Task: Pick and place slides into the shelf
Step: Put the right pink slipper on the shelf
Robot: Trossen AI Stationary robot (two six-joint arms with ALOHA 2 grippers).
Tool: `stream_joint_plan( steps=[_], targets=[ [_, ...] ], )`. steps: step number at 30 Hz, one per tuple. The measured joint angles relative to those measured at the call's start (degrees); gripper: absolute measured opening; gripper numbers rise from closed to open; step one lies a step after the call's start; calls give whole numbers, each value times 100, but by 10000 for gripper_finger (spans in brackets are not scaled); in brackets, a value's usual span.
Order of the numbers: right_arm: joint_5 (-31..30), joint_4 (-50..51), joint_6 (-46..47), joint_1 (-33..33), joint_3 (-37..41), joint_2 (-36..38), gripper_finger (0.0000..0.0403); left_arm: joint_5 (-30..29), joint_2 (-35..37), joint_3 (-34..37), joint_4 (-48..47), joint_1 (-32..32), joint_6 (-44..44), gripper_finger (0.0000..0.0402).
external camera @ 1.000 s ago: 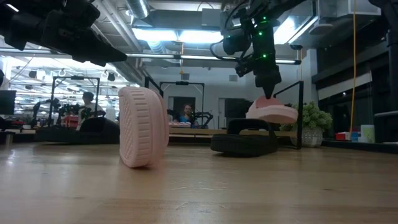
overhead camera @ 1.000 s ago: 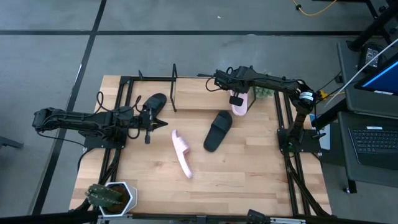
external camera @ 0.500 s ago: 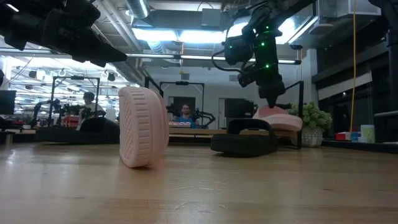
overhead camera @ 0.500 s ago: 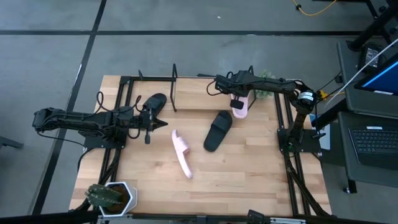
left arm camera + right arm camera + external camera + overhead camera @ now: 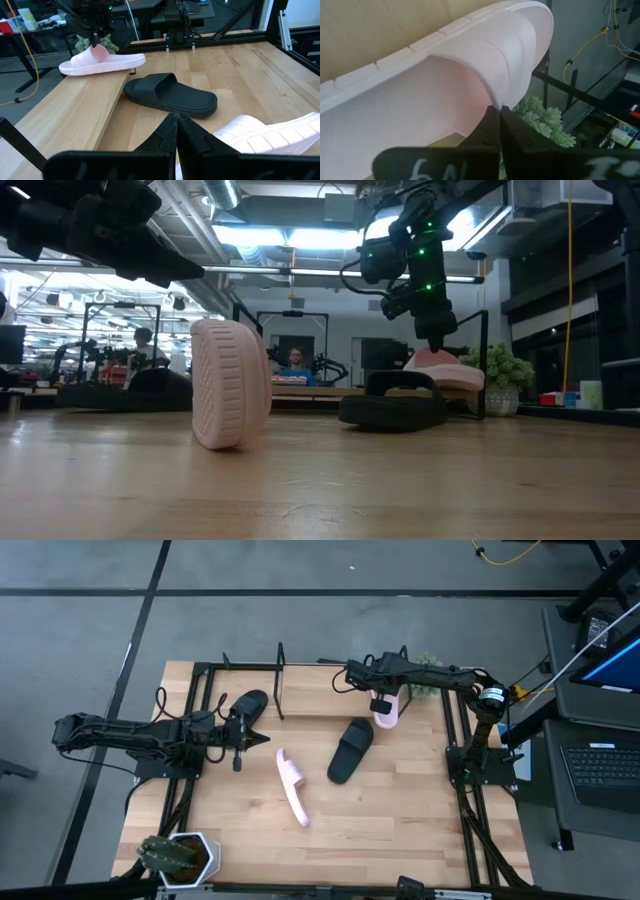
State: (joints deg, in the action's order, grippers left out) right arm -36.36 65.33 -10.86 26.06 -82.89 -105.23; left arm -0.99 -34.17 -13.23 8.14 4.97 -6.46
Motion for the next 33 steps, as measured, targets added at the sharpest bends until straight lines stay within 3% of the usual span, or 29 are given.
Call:
stream_joint_plan(
  steps=[33],
  targets=[
    [-2,-273,-467,304,-2,0,0,0,2,-2,0,2,-11,0]
  ],
)
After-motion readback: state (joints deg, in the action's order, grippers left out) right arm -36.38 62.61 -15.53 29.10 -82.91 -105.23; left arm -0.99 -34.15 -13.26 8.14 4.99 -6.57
